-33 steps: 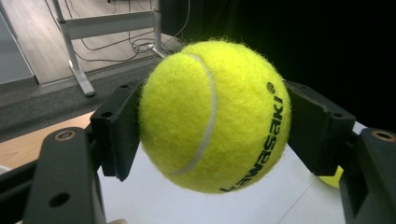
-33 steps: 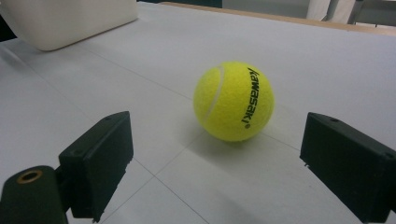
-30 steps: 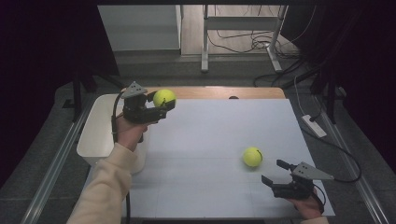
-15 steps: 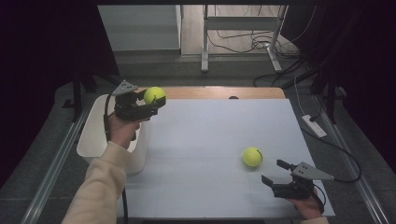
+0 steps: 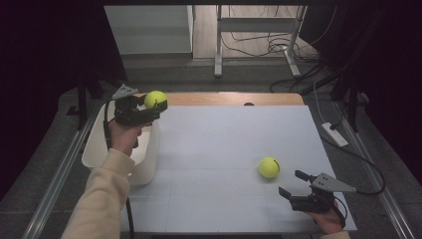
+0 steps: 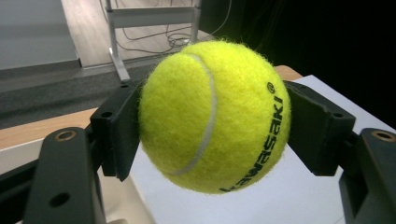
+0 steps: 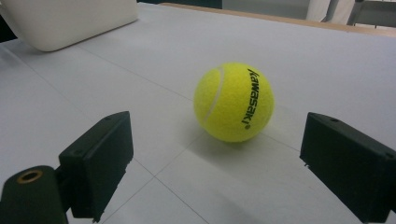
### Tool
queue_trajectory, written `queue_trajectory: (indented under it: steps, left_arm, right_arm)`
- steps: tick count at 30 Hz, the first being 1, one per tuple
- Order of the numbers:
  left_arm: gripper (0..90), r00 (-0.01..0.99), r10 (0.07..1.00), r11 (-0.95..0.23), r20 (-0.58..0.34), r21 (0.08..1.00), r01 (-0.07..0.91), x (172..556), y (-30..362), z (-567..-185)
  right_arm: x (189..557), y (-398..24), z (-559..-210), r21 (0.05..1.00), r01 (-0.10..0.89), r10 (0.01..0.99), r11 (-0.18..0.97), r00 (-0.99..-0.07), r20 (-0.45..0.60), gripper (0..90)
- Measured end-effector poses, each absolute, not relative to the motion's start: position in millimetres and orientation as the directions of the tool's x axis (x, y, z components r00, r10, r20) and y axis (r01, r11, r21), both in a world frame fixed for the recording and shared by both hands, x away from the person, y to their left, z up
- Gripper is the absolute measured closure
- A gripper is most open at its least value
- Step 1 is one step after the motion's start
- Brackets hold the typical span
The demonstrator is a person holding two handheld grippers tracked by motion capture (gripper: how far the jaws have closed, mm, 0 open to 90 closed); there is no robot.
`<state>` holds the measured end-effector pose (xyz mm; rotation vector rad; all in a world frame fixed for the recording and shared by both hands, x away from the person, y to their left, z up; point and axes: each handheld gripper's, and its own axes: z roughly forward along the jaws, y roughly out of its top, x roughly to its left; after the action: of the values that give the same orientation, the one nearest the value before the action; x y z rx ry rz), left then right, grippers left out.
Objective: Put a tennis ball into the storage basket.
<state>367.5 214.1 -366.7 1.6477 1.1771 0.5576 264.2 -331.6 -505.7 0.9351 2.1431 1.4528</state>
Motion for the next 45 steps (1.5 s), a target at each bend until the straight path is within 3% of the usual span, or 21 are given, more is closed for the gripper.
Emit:
queue_trajectory:
  steps: [45]
  left_arm:
    - [26.6,0.23,0.961,0.021,-0.157,0.864,0.502,377.8,275.6,-379.4]
  right_arm:
    - [264.8,-331.2,-506.7,0.917,0.316,0.71,0.245,-0.702,0.052,9.5]
